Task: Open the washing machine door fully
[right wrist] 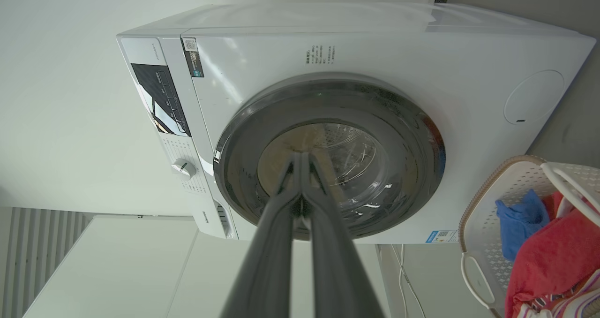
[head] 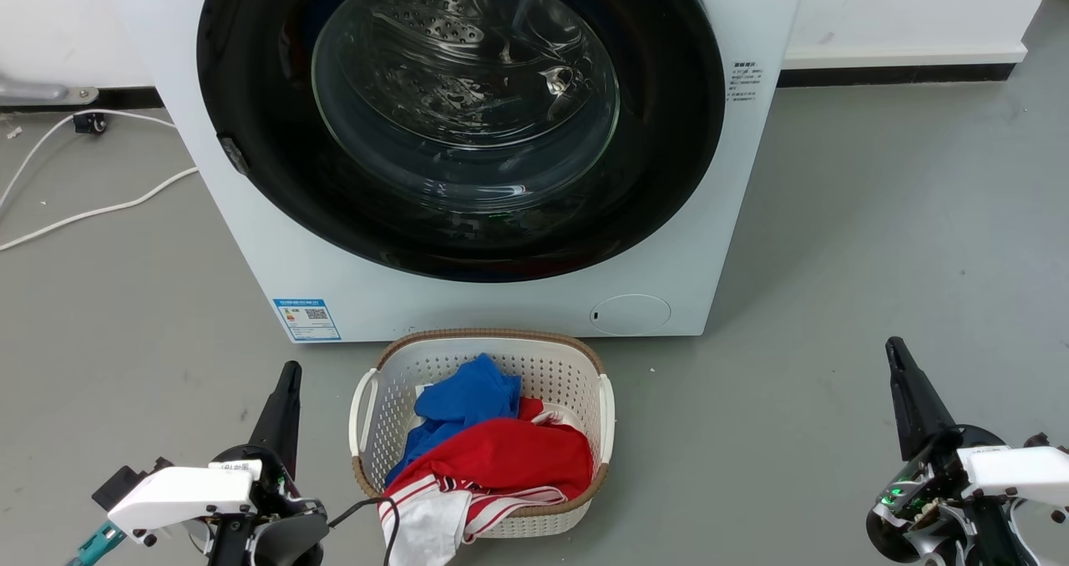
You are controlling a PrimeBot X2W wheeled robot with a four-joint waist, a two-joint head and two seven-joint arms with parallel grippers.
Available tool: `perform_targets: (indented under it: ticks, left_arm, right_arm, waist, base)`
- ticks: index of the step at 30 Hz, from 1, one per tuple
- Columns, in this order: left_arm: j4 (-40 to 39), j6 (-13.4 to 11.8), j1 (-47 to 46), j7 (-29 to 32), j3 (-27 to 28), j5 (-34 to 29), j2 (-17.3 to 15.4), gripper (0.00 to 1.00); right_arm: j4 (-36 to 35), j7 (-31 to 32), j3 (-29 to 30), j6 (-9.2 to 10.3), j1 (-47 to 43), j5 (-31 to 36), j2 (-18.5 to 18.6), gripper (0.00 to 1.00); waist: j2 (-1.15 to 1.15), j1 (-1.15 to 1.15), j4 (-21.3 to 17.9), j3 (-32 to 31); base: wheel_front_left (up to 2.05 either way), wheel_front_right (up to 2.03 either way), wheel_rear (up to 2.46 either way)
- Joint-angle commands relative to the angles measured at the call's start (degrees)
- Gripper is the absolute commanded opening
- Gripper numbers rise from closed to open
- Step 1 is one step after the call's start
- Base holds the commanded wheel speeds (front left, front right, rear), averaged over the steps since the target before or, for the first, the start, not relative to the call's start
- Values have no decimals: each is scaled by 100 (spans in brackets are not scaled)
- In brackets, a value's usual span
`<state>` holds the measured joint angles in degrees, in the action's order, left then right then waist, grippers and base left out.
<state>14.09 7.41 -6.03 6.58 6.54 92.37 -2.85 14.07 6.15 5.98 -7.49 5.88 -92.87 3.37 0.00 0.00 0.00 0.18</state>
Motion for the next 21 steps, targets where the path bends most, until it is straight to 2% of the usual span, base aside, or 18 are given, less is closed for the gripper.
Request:
perform_targets:
  ticks: [1,21]
  left_arm:
    - [4,27,-45,13,8,9,1,0]
    - [4,27,-45,12,8,10,1,0]
  right_arm:
    - [7,17,9,0,68,16,-20,0]
    - [7,23,23,-1,69,29,-29,0]
  waist:
    - [0,0,0,0]
    - [0,0,0,0]
  base:
    - [0,0,0]
    - [0,0,0]
